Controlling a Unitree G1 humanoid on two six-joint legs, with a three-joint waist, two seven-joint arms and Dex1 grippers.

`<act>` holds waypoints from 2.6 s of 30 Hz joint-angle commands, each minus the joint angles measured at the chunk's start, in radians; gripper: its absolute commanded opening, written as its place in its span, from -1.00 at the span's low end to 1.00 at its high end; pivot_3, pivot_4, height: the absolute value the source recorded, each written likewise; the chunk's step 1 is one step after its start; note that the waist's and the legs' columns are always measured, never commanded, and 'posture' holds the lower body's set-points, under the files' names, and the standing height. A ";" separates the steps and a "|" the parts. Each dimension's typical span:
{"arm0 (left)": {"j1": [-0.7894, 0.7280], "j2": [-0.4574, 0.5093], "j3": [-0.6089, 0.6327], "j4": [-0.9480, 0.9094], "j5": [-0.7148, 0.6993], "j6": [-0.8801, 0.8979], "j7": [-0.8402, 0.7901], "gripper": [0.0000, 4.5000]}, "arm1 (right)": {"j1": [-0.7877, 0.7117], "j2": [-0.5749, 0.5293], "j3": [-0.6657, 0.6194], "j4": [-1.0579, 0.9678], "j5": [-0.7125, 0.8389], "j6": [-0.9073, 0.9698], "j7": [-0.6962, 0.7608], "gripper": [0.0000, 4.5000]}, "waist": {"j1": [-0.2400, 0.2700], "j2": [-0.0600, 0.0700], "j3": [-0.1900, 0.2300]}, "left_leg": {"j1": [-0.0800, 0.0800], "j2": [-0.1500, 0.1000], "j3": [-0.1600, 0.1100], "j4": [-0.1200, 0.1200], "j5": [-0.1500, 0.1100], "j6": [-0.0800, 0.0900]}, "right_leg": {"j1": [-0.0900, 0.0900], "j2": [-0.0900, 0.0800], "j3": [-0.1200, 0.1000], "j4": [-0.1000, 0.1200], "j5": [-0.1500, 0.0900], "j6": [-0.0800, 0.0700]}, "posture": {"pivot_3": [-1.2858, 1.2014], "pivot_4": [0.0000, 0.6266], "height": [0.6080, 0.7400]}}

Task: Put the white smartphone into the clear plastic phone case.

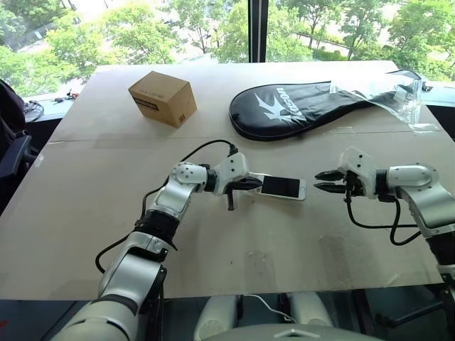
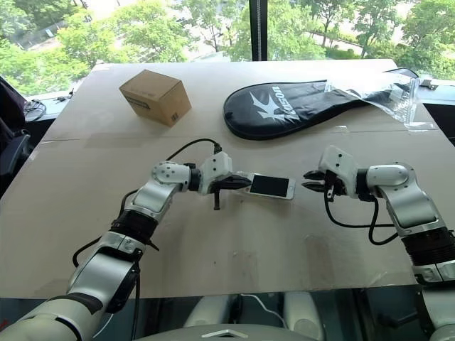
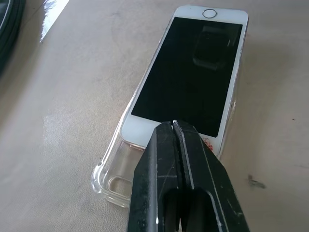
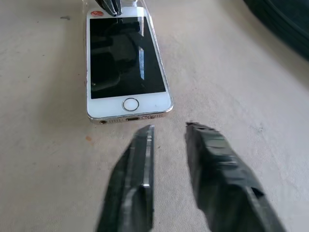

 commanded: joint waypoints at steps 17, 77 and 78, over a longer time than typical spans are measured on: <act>-0.051 0.180 0.104 -0.242 -0.035 0.173 -0.007 -1.00 | -0.005 0.018 0.036 -0.021 -0.036 -0.038 0.010 -0.96 | -0.005 -0.001 0.001 | -0.004 0.000 0.001 -0.001 0.000 0.000 | -0.005 0.000 0.000 0.000 0.000 0.000 | 0.03 -0.52 1.00; -0.051 -0.013 -0.076 -0.043 0.163 0.049 0.022 -1.00 | -0.081 0.150 0.146 -0.013 -0.179 -0.011 -0.057 -0.96 | 0.022 0.000 -0.003 | 0.001 -0.002 0.000 0.002 0.000 0.000 | 0.001 0.003 -0.002 0.002 0.000 0.001 | 0.03 -0.52 1.00; -0.047 -0.006 -0.070 -0.044 0.165 0.050 0.025 -1.00 | -0.075 0.140 0.139 -0.015 -0.179 -0.011 -0.054 -0.96 | 0.022 0.000 -0.003 | 0.001 -0.002 0.000 0.002 0.000 0.000 | 0.001 0.003 -0.002 0.002 0.000 0.001 | 0.03 -0.52 1.00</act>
